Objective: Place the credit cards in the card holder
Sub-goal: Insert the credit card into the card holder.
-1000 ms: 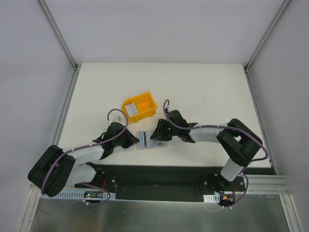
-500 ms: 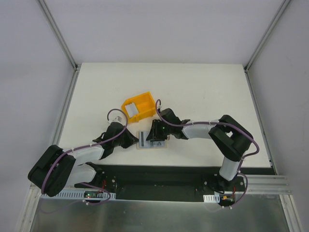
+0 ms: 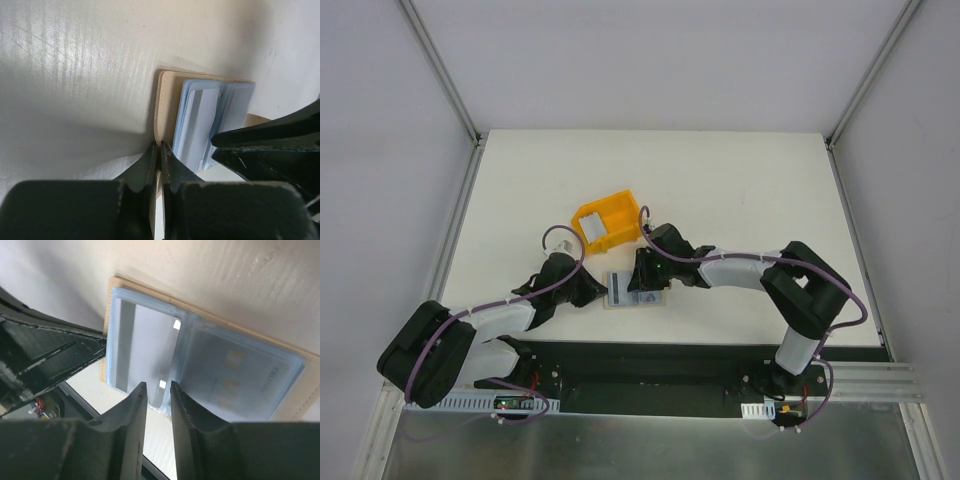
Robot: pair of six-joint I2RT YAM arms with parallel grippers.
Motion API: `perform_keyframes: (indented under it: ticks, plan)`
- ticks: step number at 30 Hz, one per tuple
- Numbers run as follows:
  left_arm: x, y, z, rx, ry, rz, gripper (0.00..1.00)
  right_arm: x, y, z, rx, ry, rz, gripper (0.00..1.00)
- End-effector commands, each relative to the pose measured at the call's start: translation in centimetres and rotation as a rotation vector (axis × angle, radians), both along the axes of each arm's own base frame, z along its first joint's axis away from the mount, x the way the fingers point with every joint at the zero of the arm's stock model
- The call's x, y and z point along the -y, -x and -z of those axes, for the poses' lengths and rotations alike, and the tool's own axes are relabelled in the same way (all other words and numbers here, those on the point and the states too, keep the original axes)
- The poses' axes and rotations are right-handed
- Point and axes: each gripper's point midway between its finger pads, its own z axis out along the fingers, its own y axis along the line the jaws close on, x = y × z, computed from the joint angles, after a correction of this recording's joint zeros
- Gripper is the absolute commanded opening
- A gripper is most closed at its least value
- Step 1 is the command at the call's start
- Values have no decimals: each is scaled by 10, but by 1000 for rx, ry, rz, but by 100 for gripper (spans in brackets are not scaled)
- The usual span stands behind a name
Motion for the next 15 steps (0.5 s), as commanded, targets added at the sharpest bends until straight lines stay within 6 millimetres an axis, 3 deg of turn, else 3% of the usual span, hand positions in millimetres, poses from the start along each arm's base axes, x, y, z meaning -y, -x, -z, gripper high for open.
perform_keyframes:
  ticks: [1, 6, 10, 15]
  plan:
    - [-4, 4, -1, 0, -10, 6, 0, -1, -7, -36, 136, -8, -31, 32]
    - [-3, 0, -12, 33, -9, 17, 0, -11, 0, -43, 175, 10, -91, 40]
    - [-1, -2, -20, 50, -6, 27, 0, -14, 12, -38, 202, 98, -149, 44]
    - [2, -3, -30, 75, 10, 41, 0, -14, 10, -38, 200, 105, -131, 49]
